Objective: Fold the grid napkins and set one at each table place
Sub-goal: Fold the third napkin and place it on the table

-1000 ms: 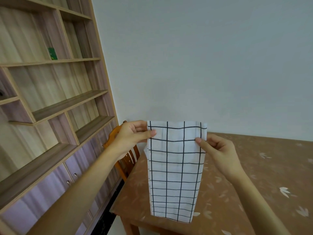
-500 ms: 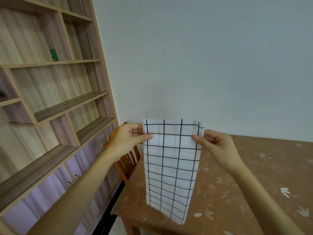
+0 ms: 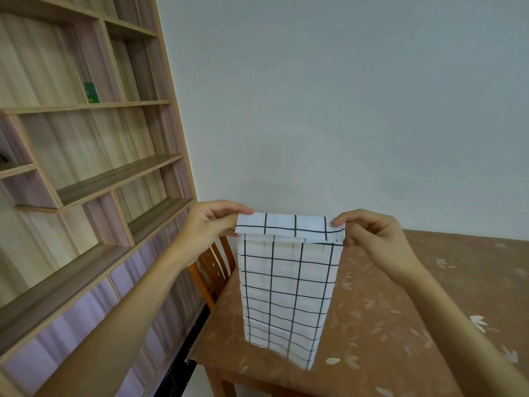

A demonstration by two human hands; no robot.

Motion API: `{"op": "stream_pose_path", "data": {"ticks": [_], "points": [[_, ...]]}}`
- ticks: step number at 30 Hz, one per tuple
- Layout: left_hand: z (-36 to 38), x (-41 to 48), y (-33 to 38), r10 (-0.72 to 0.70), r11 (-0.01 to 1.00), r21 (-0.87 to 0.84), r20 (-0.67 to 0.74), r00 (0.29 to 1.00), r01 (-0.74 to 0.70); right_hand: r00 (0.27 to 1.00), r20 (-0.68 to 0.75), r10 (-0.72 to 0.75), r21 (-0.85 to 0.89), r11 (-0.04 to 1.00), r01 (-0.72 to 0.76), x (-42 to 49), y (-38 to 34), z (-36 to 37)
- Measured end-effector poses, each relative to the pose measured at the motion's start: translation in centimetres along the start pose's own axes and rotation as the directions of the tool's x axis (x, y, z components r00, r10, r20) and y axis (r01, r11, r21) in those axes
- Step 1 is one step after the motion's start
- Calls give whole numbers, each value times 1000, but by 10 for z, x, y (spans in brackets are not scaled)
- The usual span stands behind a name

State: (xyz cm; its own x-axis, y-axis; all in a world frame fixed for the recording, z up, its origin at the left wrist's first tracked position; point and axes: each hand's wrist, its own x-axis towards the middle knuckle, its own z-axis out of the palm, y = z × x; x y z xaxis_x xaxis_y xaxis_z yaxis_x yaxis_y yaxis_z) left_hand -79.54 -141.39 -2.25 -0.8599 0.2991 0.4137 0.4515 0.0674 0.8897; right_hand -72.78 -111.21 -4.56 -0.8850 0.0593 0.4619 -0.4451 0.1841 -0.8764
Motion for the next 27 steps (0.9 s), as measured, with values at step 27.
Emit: {"op": "stream_pose_path", "data": {"ticks": [27], "points": [[1, -1, -4, 10, 1000, -16, -38, 999, -10, 993, 98, 66, -29, 998, -63, 3, 6, 7]]}}
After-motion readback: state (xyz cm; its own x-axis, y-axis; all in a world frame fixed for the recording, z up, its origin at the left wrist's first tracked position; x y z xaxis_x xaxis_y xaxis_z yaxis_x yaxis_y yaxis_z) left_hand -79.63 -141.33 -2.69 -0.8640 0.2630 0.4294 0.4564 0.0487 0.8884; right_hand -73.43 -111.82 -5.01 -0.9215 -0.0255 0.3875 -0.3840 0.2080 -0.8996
